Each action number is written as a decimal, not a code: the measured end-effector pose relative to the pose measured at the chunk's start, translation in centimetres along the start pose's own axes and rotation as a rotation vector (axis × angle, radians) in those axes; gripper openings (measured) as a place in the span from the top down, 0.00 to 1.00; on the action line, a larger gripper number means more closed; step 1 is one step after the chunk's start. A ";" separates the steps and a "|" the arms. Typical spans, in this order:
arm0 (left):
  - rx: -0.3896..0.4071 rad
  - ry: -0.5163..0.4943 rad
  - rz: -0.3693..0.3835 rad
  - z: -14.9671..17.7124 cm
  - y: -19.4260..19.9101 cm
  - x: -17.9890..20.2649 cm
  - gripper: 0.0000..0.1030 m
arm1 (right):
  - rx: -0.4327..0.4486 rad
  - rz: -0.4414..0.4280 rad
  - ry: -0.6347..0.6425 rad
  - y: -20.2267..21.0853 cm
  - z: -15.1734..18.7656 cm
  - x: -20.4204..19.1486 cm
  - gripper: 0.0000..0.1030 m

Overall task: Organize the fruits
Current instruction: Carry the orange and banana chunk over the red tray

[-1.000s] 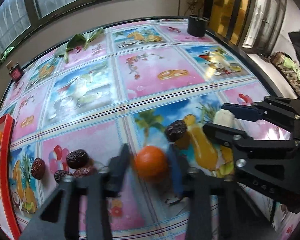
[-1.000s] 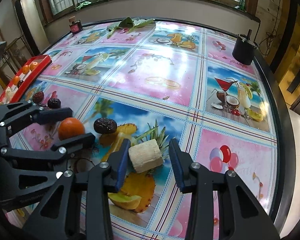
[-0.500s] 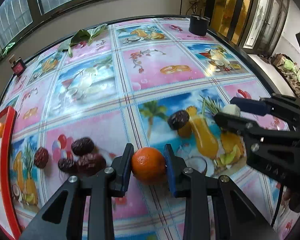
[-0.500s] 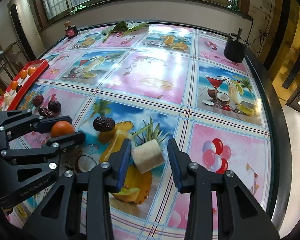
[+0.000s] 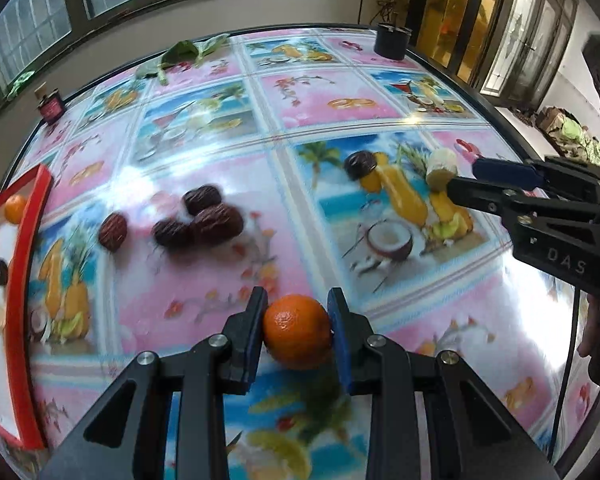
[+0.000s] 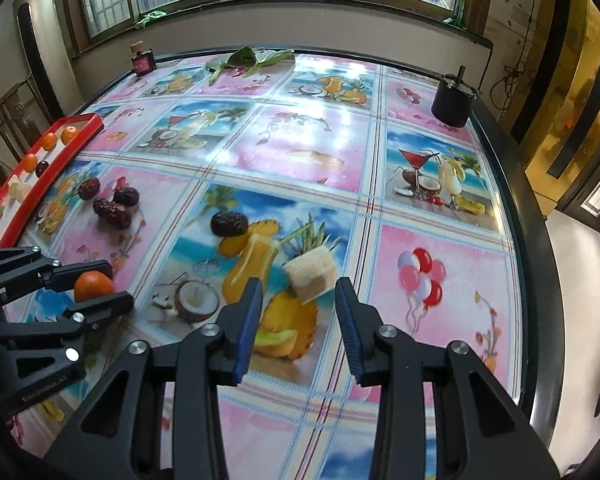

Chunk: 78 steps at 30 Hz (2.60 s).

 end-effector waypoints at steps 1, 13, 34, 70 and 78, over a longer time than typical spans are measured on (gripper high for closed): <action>0.000 0.005 -0.001 0.2 0.2 -0.2 0.71 | -0.002 -0.004 -0.003 0.3 0.3 -0.2 0.62; -0.008 0.070 -0.030 2.6 2.2 -4.7 0.71 | -0.003 0.006 -0.120 0.7 1.7 0.0 0.62; 0.002 0.171 -0.021 3.7 3.4 -6.3 0.71 | -0.035 -0.043 -0.032 0.0 1.8 -2.7 0.66; 0.065 0.397 -0.371 7.7 11.9 -33.4 0.70 | -0.047 -0.512 0.258 -2.9 -4.8 -39.2 0.65; 0.043 0.389 -0.384 8.4 10.8 -35.5 0.70 | -0.099 -0.528 0.334 -5.3 -3.2 -42.8 0.65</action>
Point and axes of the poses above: each gripper's, at about its wrist camera, not at the fingertips, and y roughly against the way its jaws point, x to its right, z to its underside, the point moved 9 cm from there along -y, roughly the way its jaws point, and after that the axes turned 13 degrees about x, right-handed, at the moved point
